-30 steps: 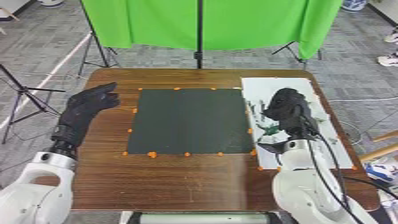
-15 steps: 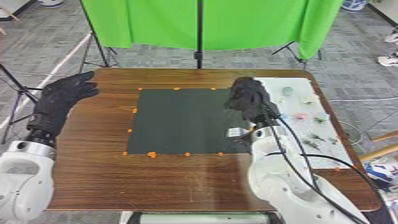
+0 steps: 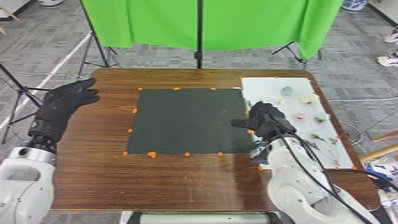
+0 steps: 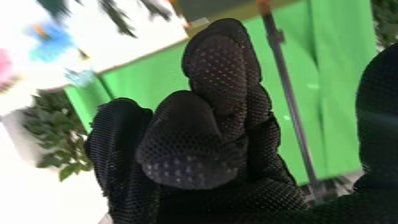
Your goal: Arrange flowers
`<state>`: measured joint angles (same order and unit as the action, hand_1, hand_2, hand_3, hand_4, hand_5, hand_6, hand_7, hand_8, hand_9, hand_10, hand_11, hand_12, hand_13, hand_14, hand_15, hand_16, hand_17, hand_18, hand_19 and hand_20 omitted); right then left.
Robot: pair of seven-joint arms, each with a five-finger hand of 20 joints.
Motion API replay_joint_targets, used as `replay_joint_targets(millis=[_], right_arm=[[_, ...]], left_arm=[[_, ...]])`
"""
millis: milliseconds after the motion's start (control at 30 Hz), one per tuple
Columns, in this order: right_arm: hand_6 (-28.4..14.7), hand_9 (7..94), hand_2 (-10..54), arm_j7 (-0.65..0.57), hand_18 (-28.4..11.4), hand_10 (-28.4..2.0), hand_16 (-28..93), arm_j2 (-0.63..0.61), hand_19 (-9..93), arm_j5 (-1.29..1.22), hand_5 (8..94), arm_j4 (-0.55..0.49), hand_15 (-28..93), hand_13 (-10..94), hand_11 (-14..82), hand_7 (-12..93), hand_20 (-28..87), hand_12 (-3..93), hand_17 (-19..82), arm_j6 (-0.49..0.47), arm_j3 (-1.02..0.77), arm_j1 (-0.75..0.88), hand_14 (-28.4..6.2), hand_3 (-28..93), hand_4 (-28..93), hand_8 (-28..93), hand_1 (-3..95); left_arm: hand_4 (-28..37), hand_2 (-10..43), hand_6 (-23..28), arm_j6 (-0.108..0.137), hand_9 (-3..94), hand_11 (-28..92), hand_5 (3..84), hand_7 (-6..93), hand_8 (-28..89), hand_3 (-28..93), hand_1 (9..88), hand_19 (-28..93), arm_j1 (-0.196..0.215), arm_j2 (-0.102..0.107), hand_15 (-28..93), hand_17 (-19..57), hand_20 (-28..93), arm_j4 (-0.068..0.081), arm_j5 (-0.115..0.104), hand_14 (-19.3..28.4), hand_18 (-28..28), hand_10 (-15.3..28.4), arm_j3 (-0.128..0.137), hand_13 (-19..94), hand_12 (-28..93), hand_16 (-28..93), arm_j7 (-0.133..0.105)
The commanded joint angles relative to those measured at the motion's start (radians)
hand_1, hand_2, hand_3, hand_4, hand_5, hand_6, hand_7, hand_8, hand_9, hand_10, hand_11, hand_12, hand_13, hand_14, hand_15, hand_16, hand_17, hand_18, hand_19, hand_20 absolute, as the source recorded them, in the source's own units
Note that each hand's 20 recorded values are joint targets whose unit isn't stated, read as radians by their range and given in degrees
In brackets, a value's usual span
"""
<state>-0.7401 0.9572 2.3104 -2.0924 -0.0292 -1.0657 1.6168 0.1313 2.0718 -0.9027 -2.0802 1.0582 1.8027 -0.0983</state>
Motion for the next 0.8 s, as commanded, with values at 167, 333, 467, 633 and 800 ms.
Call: replay_joint_targets(millis=[167,333,467,633,800], right_arm=[[-10.0,82.8,-9.5,-0.076,-9.4,-17.5,39,0.023,93,0.021,68.6,0.024,60,92,41.0,36,53,37.4,70,-0.092,-0.065,0.07,-3.4,55,-5,-5,26.8],[-10.7,83.0,-9.5,-0.09,-9.0,-17.6,39,0.009,93,0.018,69.3,0.026,60,92,40.7,33,52,37.1,71,-0.111,-0.093,0.096,-3.4,55,-5,-4,27.1],[-10.9,83.3,-9.5,-0.109,-9.0,-17.5,39,0.004,93,0.015,69.5,0.044,59,93,40.4,31,52,36.9,71,-0.118,-0.089,0.09,-3.2,54,-5,-4,26.7],[-11.0,83.3,-9.5,-0.131,-8.9,-17.5,39,0.013,93,0.009,69.6,0.077,59,93,40.6,31,52,36.9,71,-0.127,-0.077,0.066,-3.2,54,-5,-3,26.3],[-11.1,83.4,-9.5,-0.112,-8.5,-17.5,39,0.015,93,0.024,69.7,0.05,58,93,40.8,30,51,37.1,72,-0.092,-0.111,0.088,-3.1,54,-5,-3,27.0]], left_arm=[[-22.0,1.7,5.9,-0.016,43.9,18,45.0,9.7,-4,62,28.0,17,0.007,-0.02,23,8.6,17,-0.001,0.029,20.2,13.9,15.5,-0.027,37,13,-1,0.028],[-21.8,1.6,5.8,-0.011,44.0,18,45.0,9.8,-4,62,28.0,17,0.014,-0.023,23,8.6,17,-0.006,0.036,20.2,13.9,15.5,-0.025,37,13,-1,0.031],[-21.6,1.6,6.0,-0.014,44.0,18,44.9,9.6,-4,61,28.1,17,0.009,-0.023,23,8.6,17,-0.007,0.041,20.3,14.0,15.5,-0.03,37,13,-1,0.036],[-21.5,1.5,6.0,-0.019,43.9,18,44.9,9.5,-4,61,28.2,17,0.005,-0.023,23,8.6,16,-0.007,0.05,20.3,14.0,15.5,-0.036,37,13,-1,0.042],[-21.4,1.4,6.0,-0.022,43.9,18,44.9,9.5,-4,61,28.2,17,0.005,-0.025,23,8.6,16,-0.009,0.052,20.3,14.0,15.6,-0.037,37,13,-1,0.043]])
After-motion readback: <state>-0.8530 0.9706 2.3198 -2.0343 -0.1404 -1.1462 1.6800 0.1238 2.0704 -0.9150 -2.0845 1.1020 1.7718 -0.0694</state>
